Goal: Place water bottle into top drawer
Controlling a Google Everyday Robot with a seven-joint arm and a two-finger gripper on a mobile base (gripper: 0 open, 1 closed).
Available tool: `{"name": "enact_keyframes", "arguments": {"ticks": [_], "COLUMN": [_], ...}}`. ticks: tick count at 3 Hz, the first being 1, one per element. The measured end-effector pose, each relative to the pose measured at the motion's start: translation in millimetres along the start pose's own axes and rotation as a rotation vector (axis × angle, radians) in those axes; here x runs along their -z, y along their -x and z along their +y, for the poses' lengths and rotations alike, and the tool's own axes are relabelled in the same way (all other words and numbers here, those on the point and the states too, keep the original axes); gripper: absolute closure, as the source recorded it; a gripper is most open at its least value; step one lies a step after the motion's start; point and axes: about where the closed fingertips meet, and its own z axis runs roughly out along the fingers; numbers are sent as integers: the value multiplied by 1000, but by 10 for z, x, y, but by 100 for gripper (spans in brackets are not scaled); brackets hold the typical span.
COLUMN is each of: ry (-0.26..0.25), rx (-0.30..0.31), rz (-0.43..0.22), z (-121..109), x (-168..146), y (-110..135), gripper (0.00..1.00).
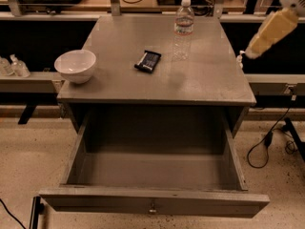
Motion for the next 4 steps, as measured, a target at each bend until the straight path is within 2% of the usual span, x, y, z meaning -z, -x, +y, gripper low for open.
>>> {"name": "enact_keyframes", "arguments": {"ticks": [1,2,3,4], "ry": [-90,-103,-54,7], "rx": [-38,-118,-221,-313], "rz": [-186,-433,-587,-647], "z": [-619,-1007,-1142,-1143], "x": [-245,-571,-1014,-1446], "y": [296,661,953,1107], "gripper": [0,0,0,0]}}
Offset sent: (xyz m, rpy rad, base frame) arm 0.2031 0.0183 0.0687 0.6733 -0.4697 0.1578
